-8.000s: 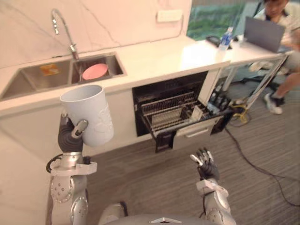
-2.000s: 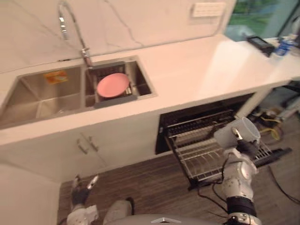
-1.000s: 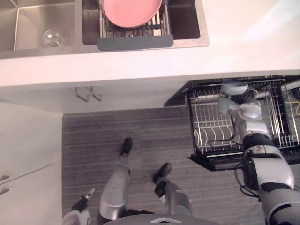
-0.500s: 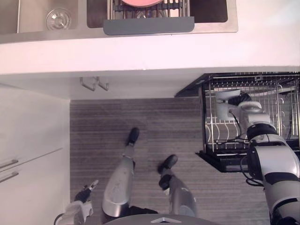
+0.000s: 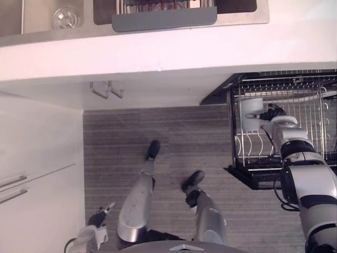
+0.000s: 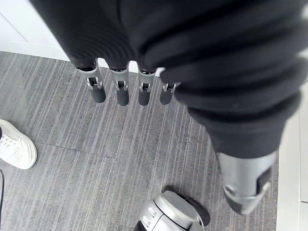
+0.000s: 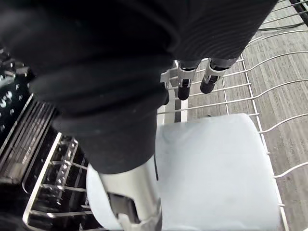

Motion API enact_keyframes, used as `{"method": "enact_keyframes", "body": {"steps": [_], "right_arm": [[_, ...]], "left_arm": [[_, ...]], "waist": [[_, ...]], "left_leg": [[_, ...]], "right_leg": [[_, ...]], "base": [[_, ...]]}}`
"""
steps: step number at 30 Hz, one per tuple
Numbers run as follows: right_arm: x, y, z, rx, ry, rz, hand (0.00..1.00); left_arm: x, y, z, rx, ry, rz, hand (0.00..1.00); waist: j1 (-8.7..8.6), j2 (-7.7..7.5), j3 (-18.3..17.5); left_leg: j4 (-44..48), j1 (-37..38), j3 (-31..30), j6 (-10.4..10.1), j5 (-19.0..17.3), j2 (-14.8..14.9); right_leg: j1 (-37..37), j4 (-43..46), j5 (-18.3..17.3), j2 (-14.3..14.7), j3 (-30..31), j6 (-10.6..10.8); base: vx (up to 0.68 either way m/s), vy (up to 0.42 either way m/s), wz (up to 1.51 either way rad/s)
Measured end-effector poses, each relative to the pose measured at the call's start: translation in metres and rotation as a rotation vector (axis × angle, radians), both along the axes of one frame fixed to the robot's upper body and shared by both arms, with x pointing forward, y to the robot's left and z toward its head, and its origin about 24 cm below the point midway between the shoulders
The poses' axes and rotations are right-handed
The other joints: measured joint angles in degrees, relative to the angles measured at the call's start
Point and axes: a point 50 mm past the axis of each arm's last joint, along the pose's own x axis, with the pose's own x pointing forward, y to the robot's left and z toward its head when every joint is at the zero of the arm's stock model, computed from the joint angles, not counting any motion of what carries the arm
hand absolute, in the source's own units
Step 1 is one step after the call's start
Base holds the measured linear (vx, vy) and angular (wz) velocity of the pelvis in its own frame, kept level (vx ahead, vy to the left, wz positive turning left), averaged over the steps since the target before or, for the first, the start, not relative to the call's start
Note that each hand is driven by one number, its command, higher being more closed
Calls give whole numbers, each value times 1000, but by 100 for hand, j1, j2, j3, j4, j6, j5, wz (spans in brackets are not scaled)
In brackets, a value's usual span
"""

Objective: Walk over to the sink, pick up the cup, carry it to the dishwasher, place the cup inside the dishwasher, then close the dishwasher door

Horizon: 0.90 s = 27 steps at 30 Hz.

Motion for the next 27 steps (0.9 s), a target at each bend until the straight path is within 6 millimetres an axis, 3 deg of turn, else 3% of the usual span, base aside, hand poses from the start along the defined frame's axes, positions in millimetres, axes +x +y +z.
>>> {"method": "enact_keyframes", "body": {"steps": [3,6,8,11,13,15,18,24,26,27], "right_arm": [[-8,-4,-7,70,-105,-64,0],[-7,19,-5,-18,-230,-16,0],[-15,34,-14,-79,-260,4,0],[-39,51,-44,-41,-269,-2,0],[-68,67,-67,61,-311,-31,0],[-83,82,-70,173,-394,-28,0],[-97,94,-58,336,-574,-27,0],[-99,91,-32,485,-766,86,0],[-103,90,-8,479,-887,155,0],[-105,89,0,464,-930,173,0]], "left_arm": [[4,1,3,19,-26,-1,0],[4,2,6,5,-48,5,0],[-4,-1,3,-53,-41,15,0],[-24,-10,-4,-108,1,34,0],[-49,-12,-10,-139,65,126,0],[-66,-10,-13,-143,107,193,0],[-79,-2,-15,-161,124,304,0],[-86,-5,-18,-202,131,387,0],[-85,-14,-20,-226,144,348,0],[-83,-16,-20,-228,148,334,0]], "waist": [[-95,-4,-2],[-273,-16,-26],[-422,-12,-297],[-596,-50,-796],[-697,-91,-1360],[-772,-119,-1656],[-926,-101,-1883],[-1093,-46,-1960],[-1172,-83,-2034],[-1161,-11,-2113]], "left_leg": [[-83,370,-3,-20,-24,-13],[-108,716,154,-36,-73,11],[-105,790,234,-73,-111,30],[-110,1037,295,-138,-194,56],[-112,1292,408,-145,-342,129],[-113,1475,556,-171,-429,203],[-113,1712,754,-184,-504,314],[76,1911,1128,-93,-714,425],[114,1931,1575,-23,-677,528],[106,1934,1586,-20,-638,525]], "right_leg": [[261,138,-162,-54,16,10],[468,256,-247,-72,137,-7],[533,213,-247,-39,169,-5],[856,-36,-191,38,184,32],[1214,-438,-75,192,252,48],[1457,-785,51,331,330,39],[1716,-1124,225,495,485,1],[2229,-1362,332,572,404,23],[2403,-1440,372,536,251,25],[2428,-1434,364,522,225,38]], "base": [[-16,-59,4],[-35,-70,-22],[-8,-53,-19],[55,-66,-10],[84,-73,-25],[63,-71,-43],[7,-51,-37],[-58,-15,3],[-20,13,47],[10,32,30]]}}
